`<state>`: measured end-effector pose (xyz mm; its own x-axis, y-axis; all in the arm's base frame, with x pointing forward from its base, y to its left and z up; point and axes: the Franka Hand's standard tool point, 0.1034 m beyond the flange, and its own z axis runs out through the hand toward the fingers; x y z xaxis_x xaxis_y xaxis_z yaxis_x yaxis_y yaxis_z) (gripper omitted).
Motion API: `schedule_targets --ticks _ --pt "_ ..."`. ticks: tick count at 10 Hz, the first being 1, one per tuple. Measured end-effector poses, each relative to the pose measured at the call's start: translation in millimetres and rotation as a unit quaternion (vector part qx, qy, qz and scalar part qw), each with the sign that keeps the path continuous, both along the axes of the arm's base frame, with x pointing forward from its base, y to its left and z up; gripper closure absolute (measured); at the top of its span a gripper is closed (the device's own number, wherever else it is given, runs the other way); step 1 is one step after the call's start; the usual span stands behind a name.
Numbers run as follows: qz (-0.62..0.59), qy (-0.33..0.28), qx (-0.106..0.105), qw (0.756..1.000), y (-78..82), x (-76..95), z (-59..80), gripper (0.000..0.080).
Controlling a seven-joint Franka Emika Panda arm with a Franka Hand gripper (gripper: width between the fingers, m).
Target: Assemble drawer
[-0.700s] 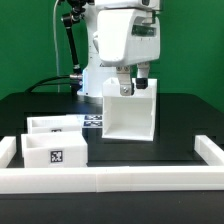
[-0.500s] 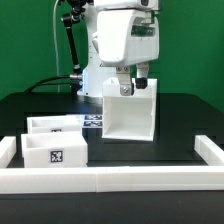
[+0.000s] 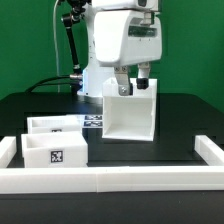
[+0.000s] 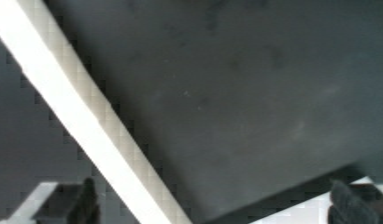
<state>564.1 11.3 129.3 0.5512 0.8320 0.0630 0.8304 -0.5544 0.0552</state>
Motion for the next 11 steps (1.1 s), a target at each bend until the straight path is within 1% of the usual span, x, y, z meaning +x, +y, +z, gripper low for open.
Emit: schedule_targets --ticks 1,2,3,5,7,9,10,11 --pt "-0.058 0.001 0.004 0.998 4.0 -12.1 1.2 0.015" --pt "-0.148 0.008 0.009 0.989 9.4 -21.3 3.1 0.015" --pt "-0.191 0.011 0.013 0.982 11.8 -24.0 2.7 0.015" --pt "-0.25 0.012 0.018 0.968 12.0 -23.4 1.8 0.015" --pt "-0.319 0.015 0.025 0.947 13.4 -23.6 1.5 0.015" --pt "-0.382 0.017 0.033 0.923 15.2 -24.3 1.3 0.015" --pt "-0.446 0.013 0.038 0.894 18.7 -34.1 3.7 0.015" --pt "-0.488 0.018 0.036 0.872 26.4 -51.6 7.2 0.015"
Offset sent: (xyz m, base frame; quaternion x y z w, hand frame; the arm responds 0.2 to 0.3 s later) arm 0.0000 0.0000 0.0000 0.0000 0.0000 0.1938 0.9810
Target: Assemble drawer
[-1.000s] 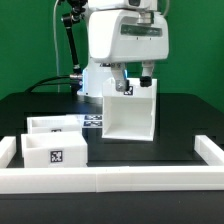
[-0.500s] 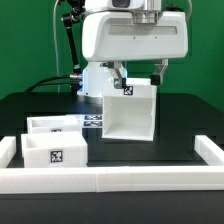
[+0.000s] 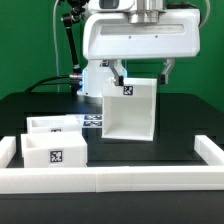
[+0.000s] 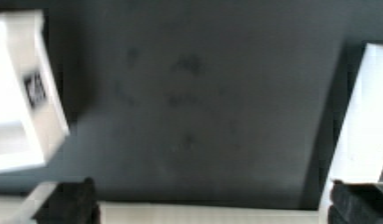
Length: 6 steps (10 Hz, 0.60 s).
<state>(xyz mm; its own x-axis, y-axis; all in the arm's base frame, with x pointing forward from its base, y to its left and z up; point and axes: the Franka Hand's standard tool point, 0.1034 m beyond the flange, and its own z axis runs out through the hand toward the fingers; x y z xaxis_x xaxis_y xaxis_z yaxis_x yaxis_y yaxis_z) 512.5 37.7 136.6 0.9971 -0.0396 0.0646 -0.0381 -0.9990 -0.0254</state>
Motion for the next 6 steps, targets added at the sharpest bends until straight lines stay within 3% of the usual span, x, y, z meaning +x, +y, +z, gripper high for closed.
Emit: schedule_targets --ticks 5,6 --pt "-0.042 0.025 0.005 0.999 20.3 -51.8 11.7 0.015" --pt "-0.042 0.026 0.005 0.999 19.5 -50.0 10.9 0.015"
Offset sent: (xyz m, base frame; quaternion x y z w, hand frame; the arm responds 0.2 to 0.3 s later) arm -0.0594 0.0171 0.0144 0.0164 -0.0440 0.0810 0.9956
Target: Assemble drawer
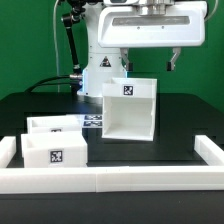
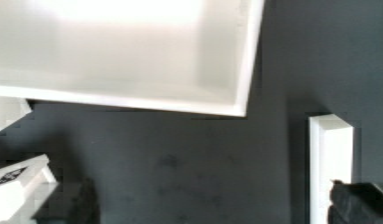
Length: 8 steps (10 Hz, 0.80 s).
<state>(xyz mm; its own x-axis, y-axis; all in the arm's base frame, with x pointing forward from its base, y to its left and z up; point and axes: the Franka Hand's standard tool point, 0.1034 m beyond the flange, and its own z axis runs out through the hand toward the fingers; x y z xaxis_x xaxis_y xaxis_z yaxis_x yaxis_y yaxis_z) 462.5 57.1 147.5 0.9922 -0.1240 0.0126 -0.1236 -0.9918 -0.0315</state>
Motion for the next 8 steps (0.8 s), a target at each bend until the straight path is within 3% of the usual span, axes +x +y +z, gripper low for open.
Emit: schedule_targets --ticks 3,4,6,8 --pt "-0.025 0.001 0.0 1.0 1.8 -3.8 -0.6 0.015" --pt "-0.09 0.003 -0.002 0.996 8.6 -22.5 -1.1 0.015" --pt "-0.098 0.002 -0.003 0.995 21.8 -50.8 -12.9 0.015" --pt "-0.1 0.0 -0.006 0.995 27.6 -66.2 -25.0 0.015"
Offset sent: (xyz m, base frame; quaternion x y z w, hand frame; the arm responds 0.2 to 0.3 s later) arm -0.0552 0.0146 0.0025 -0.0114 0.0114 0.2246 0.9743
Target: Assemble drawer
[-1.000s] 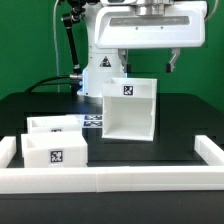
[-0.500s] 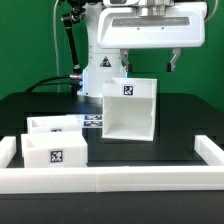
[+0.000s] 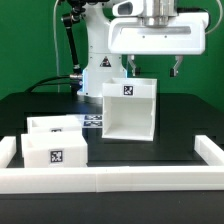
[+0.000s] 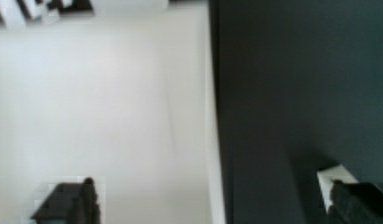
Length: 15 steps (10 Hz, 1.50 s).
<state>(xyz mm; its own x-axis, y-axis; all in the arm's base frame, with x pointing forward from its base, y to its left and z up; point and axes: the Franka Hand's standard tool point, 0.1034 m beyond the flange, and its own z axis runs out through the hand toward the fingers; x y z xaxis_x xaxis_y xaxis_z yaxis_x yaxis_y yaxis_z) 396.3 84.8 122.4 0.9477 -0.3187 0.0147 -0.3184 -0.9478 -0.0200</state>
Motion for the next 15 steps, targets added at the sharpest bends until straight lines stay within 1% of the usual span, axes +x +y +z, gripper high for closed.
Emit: schedule_targets --ticks 3,6,9,10,11,12,15 --pt "0.013 0.003 -0.001 1.0 -1.2 -0.2 -16.9 0.015" --pt "0.013 0.007 0.0 1.0 -0.3 -1.4 -23.7 0.015" --pt "0.013 0.006 0.0 1.0 -0.1 -0.7 -22.7 0.0554" --pt "0.012 0.007 0.0 1.0 -0.1 -0.8 -22.8 0.0554" --pt "0.012 0.006 0.0 1.0 -0.1 -0.7 -22.8 0.0725" --pt "0.012 0.006 0.001 1.0 -0.1 -0.8 -23.0 0.0763" --pt "0.012 0.006 0.001 1.0 -0.1 -0.8 -23.0 0.0763"
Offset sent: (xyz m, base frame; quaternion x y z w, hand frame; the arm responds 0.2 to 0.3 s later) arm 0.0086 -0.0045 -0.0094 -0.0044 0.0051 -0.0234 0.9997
